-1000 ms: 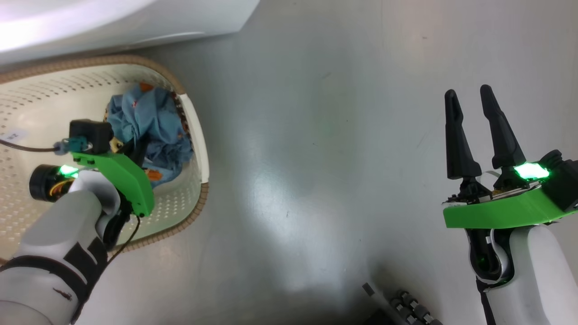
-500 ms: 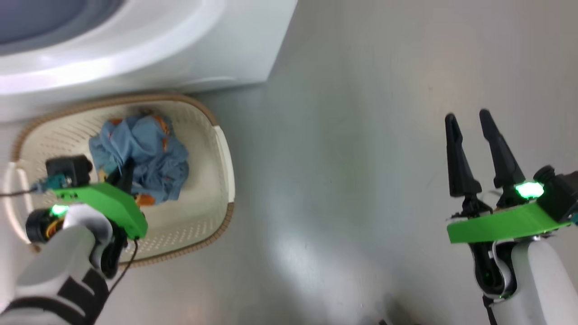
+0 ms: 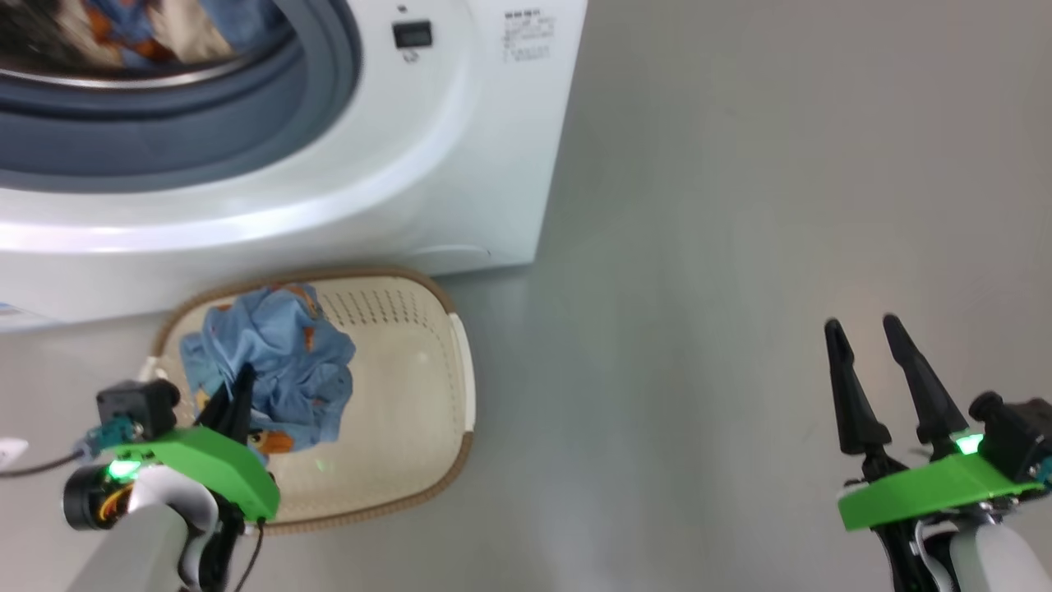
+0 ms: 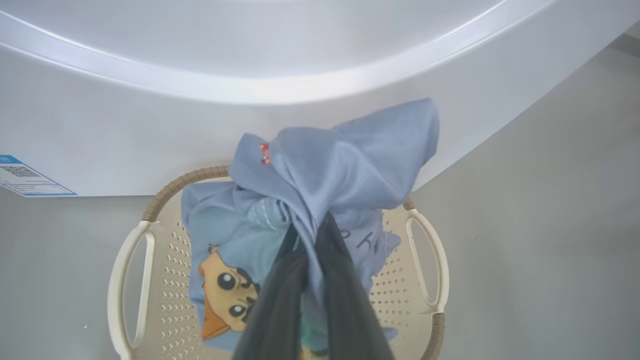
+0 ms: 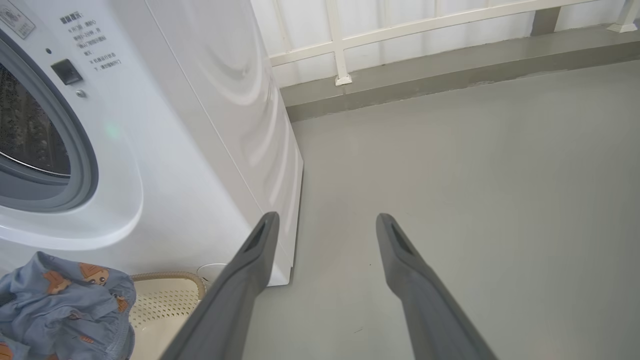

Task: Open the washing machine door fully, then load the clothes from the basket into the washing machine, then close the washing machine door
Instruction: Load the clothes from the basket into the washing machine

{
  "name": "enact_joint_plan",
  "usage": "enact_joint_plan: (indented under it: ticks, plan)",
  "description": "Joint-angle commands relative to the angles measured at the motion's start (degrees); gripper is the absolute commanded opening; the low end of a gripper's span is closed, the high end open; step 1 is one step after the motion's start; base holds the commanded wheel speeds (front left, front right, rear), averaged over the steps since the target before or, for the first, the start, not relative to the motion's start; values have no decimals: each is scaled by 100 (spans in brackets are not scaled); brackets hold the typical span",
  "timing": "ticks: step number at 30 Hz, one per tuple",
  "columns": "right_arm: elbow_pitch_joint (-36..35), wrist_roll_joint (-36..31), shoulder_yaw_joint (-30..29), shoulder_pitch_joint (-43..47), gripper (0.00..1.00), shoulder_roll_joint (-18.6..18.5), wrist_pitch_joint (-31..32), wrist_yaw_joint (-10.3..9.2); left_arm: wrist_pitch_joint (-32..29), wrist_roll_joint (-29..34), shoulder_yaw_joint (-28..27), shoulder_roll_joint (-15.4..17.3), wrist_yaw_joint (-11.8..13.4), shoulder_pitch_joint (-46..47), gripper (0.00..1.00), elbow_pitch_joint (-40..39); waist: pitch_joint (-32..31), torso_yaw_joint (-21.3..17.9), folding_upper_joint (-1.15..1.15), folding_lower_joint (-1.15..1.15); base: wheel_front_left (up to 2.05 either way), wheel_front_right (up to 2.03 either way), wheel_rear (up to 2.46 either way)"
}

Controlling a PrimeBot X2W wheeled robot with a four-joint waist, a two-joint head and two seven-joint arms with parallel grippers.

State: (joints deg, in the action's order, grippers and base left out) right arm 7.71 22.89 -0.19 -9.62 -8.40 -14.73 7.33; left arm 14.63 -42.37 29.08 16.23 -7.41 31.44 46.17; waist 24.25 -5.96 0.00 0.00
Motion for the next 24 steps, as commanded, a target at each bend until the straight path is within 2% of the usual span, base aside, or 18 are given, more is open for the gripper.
enact_joint_plan:
  ticks: [1, 13, 24]
  plan:
    - [-80, 29, 93, 211, 100, -120, -27, 16, 37, 219, -402, 124, -8, -215, 0, -284, -622, 304, 0, 0, 0, 0, 0]
    - [-23, 82, -15, 866, 100, -325, -27, 16, 37, 1320, -1509, -100, -8, -1417, 0, -1726, -1454, 524, 0, 0, 0, 0, 0]
    - [-104, 149, -179, 1248, 100, -428, -27, 16, 37, 1729, -2148, -293, -8, -2444, 0, -2974, -1716, 557, 0, 0, 0, 0, 0]
